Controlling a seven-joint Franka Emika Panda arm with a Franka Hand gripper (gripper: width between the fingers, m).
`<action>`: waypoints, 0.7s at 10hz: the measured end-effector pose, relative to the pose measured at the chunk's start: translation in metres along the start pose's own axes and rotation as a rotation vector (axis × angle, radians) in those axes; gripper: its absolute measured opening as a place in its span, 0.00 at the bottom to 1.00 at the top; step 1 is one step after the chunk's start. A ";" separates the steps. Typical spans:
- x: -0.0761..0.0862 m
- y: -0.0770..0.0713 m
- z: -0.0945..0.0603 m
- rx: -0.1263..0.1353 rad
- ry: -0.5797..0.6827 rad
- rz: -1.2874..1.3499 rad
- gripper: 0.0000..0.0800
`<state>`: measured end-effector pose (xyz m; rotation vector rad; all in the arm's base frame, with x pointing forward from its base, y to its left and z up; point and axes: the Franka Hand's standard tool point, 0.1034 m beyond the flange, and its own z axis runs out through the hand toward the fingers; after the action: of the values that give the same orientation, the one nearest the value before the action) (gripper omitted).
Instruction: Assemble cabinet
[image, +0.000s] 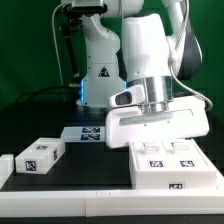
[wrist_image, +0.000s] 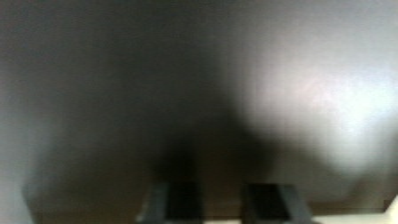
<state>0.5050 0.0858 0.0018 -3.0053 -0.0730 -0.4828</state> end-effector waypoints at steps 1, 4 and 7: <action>-0.001 0.001 0.000 -0.001 -0.002 -0.007 0.03; -0.001 0.001 0.000 -0.001 -0.002 -0.007 0.00; 0.006 0.007 -0.029 -0.005 -0.014 -0.036 0.00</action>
Offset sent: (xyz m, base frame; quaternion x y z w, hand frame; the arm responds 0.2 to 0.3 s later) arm 0.0000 0.0000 0.0000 0.0000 0.0000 0.0000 1.0000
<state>0.5021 0.0759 0.0310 -3.0171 -0.1272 -0.4653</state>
